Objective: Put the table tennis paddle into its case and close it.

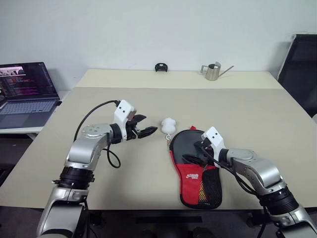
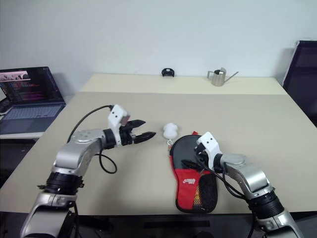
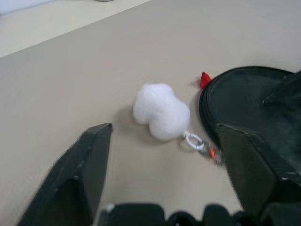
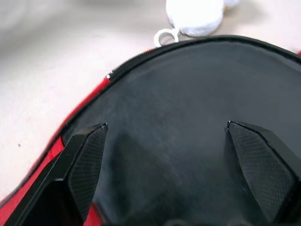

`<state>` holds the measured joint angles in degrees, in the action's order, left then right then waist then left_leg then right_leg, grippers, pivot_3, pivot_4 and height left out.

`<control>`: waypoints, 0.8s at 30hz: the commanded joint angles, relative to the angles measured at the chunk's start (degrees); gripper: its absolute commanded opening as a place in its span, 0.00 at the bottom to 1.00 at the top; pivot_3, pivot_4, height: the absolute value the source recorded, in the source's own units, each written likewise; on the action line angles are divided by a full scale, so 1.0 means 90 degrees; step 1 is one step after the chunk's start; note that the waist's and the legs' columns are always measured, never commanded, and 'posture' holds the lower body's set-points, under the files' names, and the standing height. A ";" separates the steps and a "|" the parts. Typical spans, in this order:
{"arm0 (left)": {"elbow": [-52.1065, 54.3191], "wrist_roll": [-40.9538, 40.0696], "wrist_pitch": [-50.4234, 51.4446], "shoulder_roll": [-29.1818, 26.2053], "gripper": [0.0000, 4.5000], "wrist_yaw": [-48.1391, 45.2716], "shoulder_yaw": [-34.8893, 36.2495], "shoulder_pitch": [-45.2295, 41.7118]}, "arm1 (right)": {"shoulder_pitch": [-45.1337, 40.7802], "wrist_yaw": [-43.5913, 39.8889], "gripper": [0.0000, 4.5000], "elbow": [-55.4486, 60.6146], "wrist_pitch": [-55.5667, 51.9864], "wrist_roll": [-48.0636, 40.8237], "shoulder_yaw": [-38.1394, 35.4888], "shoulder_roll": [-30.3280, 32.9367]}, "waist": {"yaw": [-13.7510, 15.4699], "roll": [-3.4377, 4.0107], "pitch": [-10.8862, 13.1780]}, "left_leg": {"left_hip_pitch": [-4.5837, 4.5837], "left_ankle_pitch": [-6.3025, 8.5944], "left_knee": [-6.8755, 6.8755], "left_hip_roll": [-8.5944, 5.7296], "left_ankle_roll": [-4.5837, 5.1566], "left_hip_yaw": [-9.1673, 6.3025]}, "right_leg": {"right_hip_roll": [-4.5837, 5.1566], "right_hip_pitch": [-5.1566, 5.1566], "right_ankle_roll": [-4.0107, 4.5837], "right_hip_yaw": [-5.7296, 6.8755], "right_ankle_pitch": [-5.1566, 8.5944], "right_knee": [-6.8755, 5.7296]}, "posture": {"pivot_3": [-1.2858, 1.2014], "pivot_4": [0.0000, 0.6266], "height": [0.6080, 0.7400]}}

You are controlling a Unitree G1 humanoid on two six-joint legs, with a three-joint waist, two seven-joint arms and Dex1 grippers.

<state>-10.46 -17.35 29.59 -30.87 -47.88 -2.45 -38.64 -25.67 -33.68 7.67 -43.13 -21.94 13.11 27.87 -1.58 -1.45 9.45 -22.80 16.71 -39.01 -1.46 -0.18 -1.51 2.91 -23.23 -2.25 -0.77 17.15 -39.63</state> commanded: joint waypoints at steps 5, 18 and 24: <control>-0.1754 0.0602 -0.0785 0.0661 1.00 0.0304 -0.0230 -0.1169 | 0.0107 -0.0003 1.00 0.0150 0.0015 0.0162 -0.0008 -0.0262 | -0.0008 -0.0002 -0.0002 | 0.0002 -0.0001 -0.0002 -0.0001 -0.0001 0.0002 | 0.0000 0.0000 0.0000 -0.0002 0.0000 -0.0005 | 0.52 0.24 1.00; -0.6266 0.1532 -0.2303 0.1904 1.00 0.0402 -0.0353 -0.2837 | 0.0088 0.0130 1.00 0.0167 -0.0059 0.0359 -0.0030 -0.0777 | -0.0035 -0.0005 -0.0003 | 0.0002 -0.0001 -0.0004 -0.0007 -0.0001 0.0007 | 0.0000 -0.0009 0.0000 0.0001 0.0000 -0.0018 | 0.52 0.24 1.00; -0.6774 0.1849 -0.2566 0.2147 1.00 0.0415 -0.0373 -0.2834 | 0.0150 0.0250 1.00 0.0246 -0.0095 0.0369 -0.0066 -0.0891 | -0.0013 -0.0009 -0.0006 | 0.0002 -0.0001 -0.0006 -0.0011 -0.0001 0.0005 | 0.0003 -0.0009 0.0000 0.0001 0.0000 -0.0023 | 0.52 0.24 1.00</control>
<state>-70.19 -1.87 7.40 -12.56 -44.06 -5.80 -63.74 -24.75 -32.03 8.20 -43.61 -18.86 12.98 20.16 -1.69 -1.53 9.40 -22.78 16.70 -39.06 -1.56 -0.19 -1.46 2.94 -23.30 -2.25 -0.77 17.15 -39.85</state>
